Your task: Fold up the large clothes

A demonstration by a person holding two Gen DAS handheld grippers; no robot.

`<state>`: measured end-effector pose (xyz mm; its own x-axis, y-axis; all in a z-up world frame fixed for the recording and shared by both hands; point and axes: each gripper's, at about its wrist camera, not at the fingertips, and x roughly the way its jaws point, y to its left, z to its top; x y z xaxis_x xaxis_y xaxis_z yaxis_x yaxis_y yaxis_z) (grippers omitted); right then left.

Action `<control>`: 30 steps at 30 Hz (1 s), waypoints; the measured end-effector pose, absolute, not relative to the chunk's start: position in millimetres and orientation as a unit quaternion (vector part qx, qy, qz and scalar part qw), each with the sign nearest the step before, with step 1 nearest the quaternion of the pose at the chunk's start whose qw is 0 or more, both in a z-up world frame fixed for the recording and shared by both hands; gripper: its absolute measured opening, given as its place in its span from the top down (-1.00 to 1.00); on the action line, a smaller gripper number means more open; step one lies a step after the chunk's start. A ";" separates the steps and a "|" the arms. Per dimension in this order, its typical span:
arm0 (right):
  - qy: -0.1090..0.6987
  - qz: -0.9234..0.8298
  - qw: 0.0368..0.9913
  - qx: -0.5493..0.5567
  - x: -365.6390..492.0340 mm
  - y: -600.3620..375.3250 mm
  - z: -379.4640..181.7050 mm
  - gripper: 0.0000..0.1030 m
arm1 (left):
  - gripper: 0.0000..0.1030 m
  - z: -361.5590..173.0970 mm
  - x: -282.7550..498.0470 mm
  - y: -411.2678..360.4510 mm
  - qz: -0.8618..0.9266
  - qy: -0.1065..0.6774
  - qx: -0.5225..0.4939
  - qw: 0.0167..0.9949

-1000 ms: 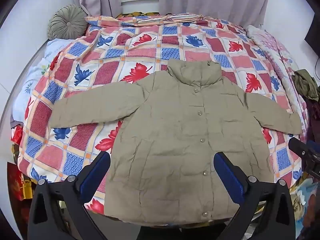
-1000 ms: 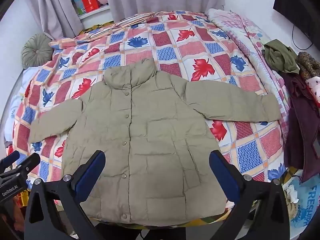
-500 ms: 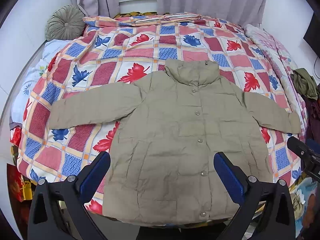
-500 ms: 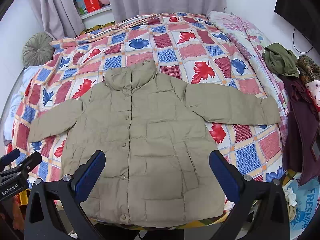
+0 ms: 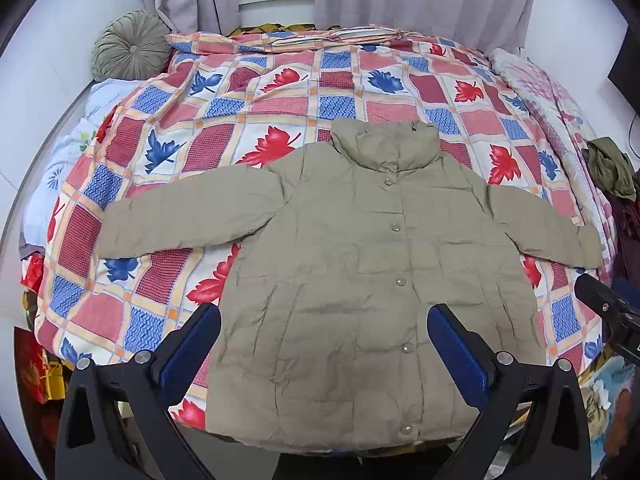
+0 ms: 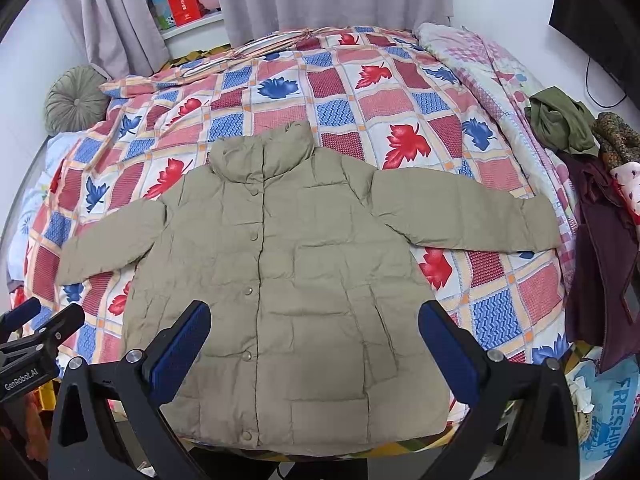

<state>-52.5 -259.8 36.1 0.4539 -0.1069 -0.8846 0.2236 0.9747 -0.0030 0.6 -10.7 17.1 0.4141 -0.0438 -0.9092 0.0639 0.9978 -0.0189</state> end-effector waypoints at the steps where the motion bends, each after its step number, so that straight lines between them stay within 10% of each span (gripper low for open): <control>1: 0.513 -0.097 0.851 0.057 -53.1 -260.0 35.3 -1.00 | -1.00 17.1 0.7 -10.8 -0.032 0.540 0.010 0.841; 30: 0.512 -0.097 0.852 0.057 -53.5 -259.4 35.1 -1.00 | -1.00 17.5 0.9 -10.7 -0.032 0.540 0.010 0.841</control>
